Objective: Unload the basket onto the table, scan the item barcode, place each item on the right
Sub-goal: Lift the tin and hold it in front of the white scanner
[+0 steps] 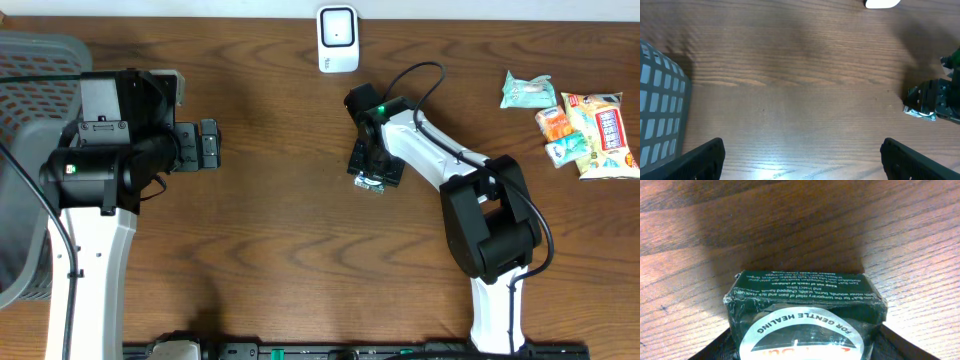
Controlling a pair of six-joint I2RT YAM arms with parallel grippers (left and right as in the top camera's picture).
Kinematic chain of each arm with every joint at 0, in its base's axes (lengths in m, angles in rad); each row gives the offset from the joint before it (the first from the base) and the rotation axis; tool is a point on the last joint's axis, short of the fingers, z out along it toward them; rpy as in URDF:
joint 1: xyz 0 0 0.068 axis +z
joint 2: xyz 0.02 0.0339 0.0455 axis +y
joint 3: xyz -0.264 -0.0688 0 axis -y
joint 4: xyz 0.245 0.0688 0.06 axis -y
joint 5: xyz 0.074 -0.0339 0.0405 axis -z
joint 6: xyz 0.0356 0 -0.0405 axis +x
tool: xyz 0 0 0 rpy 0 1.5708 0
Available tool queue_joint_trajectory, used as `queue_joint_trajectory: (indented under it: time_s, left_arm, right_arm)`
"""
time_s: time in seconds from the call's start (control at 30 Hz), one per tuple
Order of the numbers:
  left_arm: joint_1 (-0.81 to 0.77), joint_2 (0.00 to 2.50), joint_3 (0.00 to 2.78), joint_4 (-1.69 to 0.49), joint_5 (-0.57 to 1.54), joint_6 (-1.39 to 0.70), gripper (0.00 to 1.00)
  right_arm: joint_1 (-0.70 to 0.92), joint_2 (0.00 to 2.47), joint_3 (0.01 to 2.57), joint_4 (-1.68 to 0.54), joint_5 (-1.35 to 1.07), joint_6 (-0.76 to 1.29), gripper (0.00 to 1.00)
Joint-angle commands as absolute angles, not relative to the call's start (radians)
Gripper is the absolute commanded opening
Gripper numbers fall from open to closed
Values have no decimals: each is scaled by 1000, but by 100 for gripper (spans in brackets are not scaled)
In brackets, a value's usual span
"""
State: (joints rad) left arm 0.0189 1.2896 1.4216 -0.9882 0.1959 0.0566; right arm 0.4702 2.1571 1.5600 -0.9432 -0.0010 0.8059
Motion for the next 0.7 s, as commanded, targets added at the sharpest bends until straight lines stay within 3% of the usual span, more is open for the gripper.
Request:
queue_joint_trajectory:
  time_s: [0.0,0.4,0.67]
  left_arm:
    - [24,1293,1429,-991,189,67,98]
    - [24,1293,1429,-991,189,67,98]
    - [24,1293,1429,-991,189,67,98]
  right_arm:
    - [459,2175,1553,-936,-3,776,60]
    - [449,2163,1648,-902,9,639,52]
    - [446,2163,1749,-873,9,505,55]
